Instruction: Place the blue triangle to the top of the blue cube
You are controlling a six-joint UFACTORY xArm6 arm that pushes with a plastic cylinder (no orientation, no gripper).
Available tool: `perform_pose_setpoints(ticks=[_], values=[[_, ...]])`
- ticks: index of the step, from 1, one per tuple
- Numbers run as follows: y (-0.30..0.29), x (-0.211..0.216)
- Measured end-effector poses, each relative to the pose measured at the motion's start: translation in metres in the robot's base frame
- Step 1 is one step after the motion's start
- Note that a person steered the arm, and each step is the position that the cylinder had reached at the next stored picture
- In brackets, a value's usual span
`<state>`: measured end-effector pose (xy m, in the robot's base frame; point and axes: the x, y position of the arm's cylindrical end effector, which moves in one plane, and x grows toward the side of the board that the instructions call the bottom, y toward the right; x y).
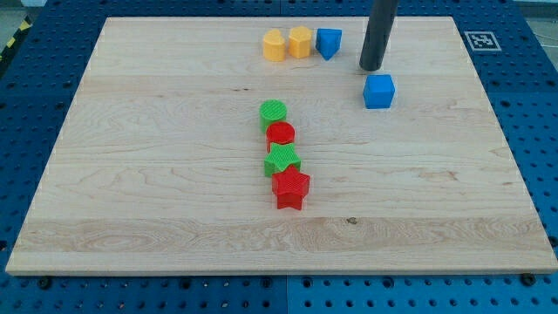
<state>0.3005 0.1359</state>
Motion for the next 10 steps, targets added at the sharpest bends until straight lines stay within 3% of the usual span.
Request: perform_pose_setpoints(ticks=[2,4,10], values=[[-0.025,-0.085],[-0.084,-0.087],[-0.061,-0.039]])
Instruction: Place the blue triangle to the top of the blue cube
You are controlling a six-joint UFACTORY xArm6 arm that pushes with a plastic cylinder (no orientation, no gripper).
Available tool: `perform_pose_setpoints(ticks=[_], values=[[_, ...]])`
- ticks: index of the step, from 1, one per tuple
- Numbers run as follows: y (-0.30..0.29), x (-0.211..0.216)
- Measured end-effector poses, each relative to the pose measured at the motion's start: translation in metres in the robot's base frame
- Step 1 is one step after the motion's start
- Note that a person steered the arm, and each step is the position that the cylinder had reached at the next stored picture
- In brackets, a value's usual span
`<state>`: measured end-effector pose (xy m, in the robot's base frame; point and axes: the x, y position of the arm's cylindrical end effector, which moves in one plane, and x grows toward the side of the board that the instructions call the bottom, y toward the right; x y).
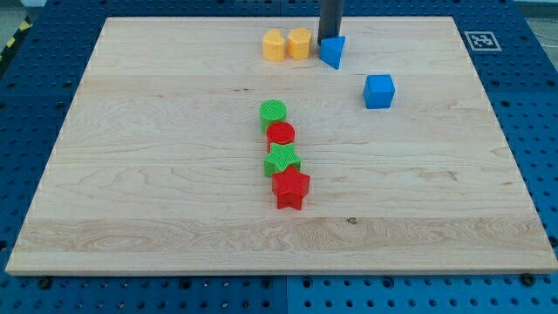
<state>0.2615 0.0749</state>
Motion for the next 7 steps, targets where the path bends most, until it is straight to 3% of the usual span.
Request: perform_pose_setpoints(ticks=[2,7], values=[[-0.024,0.001],[-0.009,0.025]])
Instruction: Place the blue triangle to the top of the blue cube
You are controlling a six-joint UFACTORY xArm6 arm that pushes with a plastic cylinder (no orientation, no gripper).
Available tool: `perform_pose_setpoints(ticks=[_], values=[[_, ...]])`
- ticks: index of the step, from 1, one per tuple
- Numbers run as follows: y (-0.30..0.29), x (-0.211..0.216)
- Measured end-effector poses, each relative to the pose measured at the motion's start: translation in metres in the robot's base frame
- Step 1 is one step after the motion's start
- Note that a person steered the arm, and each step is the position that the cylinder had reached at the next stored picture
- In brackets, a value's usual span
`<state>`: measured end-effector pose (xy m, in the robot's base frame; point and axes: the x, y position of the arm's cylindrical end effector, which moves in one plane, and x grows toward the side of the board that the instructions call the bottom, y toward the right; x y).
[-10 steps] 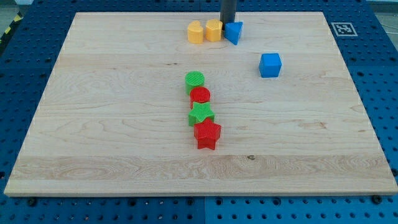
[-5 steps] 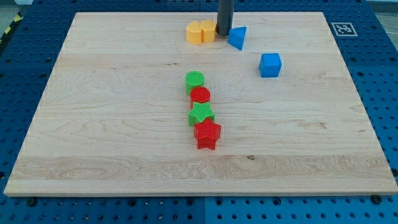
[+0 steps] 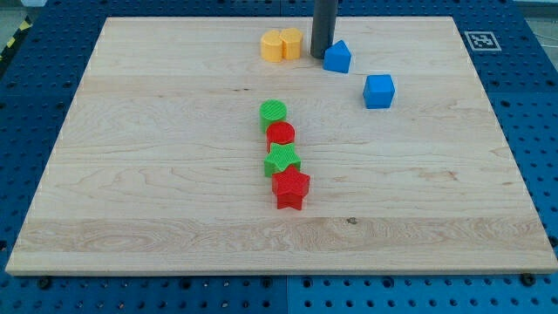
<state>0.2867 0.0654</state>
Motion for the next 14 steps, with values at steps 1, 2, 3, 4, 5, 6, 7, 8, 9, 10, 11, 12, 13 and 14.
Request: perform_pose_setpoints(ticks=[1,2,3,4,5,6,7,8,9,10,11,12,13,14], values=[[0.016,-0.003],[0.018,-0.001],[0.018,0.0],[0.018,0.001],[0.018,0.011],[0.02,0.017],[0.036,0.023],[0.043,0.026],[0.037,0.028],[0.037,0.029],[0.037,0.029],[0.037,0.029],[0.037,0.011],[0.037,-0.013]])
